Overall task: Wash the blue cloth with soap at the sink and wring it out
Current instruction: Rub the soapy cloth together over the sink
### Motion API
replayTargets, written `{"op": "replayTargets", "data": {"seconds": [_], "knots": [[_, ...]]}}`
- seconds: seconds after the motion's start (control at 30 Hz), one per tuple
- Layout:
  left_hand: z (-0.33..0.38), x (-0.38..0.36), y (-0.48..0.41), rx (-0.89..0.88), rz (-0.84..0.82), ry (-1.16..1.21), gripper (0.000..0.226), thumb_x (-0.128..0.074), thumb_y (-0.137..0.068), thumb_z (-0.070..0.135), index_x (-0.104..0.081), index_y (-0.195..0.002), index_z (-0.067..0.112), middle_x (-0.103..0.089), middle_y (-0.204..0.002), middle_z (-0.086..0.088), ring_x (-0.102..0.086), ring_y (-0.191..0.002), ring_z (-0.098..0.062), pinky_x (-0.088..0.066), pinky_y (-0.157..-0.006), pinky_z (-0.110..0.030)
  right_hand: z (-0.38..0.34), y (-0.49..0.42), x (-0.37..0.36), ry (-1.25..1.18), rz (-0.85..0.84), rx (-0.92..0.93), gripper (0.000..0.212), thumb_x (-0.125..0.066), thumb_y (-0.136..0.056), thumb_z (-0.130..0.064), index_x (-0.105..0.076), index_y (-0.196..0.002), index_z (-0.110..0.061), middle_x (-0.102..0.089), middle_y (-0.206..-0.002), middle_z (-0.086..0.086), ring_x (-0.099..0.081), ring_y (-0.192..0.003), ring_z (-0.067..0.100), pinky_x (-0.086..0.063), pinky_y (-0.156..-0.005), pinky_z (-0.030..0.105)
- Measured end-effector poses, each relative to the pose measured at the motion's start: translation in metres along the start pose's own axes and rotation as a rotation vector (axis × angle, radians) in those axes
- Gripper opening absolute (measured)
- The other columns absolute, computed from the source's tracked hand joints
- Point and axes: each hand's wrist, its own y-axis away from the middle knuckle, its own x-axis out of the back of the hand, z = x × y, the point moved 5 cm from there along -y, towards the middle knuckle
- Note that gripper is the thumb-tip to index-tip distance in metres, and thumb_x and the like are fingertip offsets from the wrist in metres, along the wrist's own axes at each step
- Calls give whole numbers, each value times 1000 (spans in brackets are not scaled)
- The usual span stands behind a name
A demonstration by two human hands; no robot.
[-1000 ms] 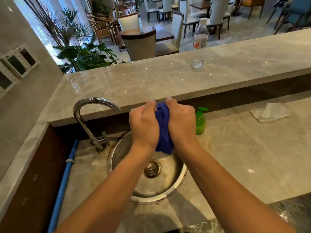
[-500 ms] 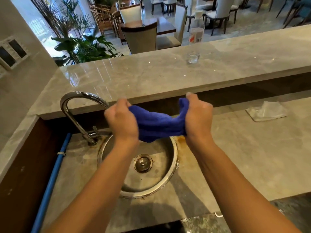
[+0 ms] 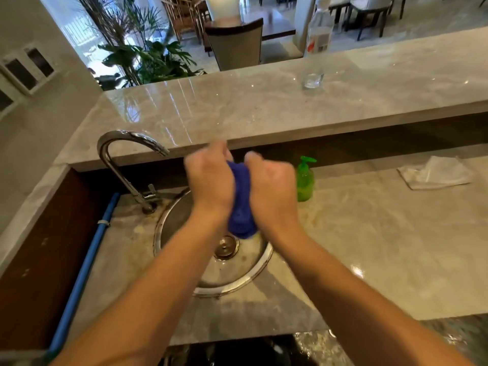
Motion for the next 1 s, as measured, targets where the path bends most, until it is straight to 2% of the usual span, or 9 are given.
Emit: {"op": "replayTargets", "data": {"seconds": [0.1, 0.23, 0.33, 0.47, 0.6, 0.7, 0.83, 0.93, 1.0], "knots": [[2, 7, -13, 57, 85, 120, 42, -48, -89, 10, -37, -49, 14, -33, -45, -1, -34, -46, -14, -29, -44, -24, -1, 27, -10, -40, -125, -5, 59, -53, -101, -10, -45, -45, -26, -39, -39, -12, -36, -38, 3, -30, -44, 17], [-19, -3, 33, 52, -63, 97, 54, -48, -97, 8, -38, -45, 20, -32, -39, 12, -28, -39, -4, -27, -41, -20, 0, -16, 11, 34, 49, -18, 54, -56, -95, -18, -44, -43, -17, -37, -42, 3, -34, -41, 14, -34, -47, 35], [-17, -9, 37, 28, -169, 59, 52, -48, -98, 11, -38, -47, 18, -32, -42, 8, -28, -41, -7, -27, -43, -21, 20, -20, 19, 15, 96, -134, 52, -54, -97, -17, -42, -46, -17, -36, -44, 1, -32, -43, 13, -32, -47, 31], [-3, 0, 7, 88, -55, 271, 57, -47, -93, 14, -38, -38, 26, -30, -45, 7, -26, -44, -10, -24, -47, -27, 61, 2, 20, 57, 17, -348, 41, -52, -99, -18, -51, -59, -12, -43, -54, 3, -38, -49, 14, -34, -47, 24], [-15, -3, 12, 106, -98, 362, 56, -45, -96, 16, -41, -41, 26, -32, -46, 9, -27, -46, -9, -23, -49, -25, 86, 15, 21, -182, 58, -623, 28, -56, -96, -23, -56, -69, -13, -53, -61, 3, -50, -59, 16, -42, -64, 37], [-43, -7, 36, 6, -170, 183, 54, -44, -96, 18, -45, -43, 26, -37, -45, 12, -33, -43, -6, -31, -48, -22, 81, 18, 11, -379, -14, -670, 25, -60, -96, -26, -59, -74, -13, -55, -61, 2, -54, -55, 13, -46, -59, 32], [-73, 6, 36, -157, -150, -155, 48, -44, -96, 20, -43, -49, 21, -40, -42, 11, -36, -41, -5, -33, -45, -25, 81, 20, 9, -314, 40, -603, 28, -61, -96, -26, -58, -71, -13, -53, -62, 2, -53, -57, 14, -46, -60, 33], [-99, 23, 20, -45, -136, -360, 50, -46, -101, 19, -43, -50, 17, -38, -44, 6, -36, -40, -5, -30, -43, -17, 83, 21, 3, -344, 44, -605, 25, -63, -95, -29, -61, -76, -13, -56, -60, -1, -57, -55, 10, -48, -56, 28], [-118, 36, 11, 141, -111, -397, 47, -47, -100, 20, -44, -54, 15, -39, -47, 2, -37, -44, -8, -33, -47, -22, 86, 19, -3, -375, 32, -624, 21, -66, -93, -31, -64, -85, -12, -59, -63, -2, -60, -58, 9, -49, -57, 27]]}}
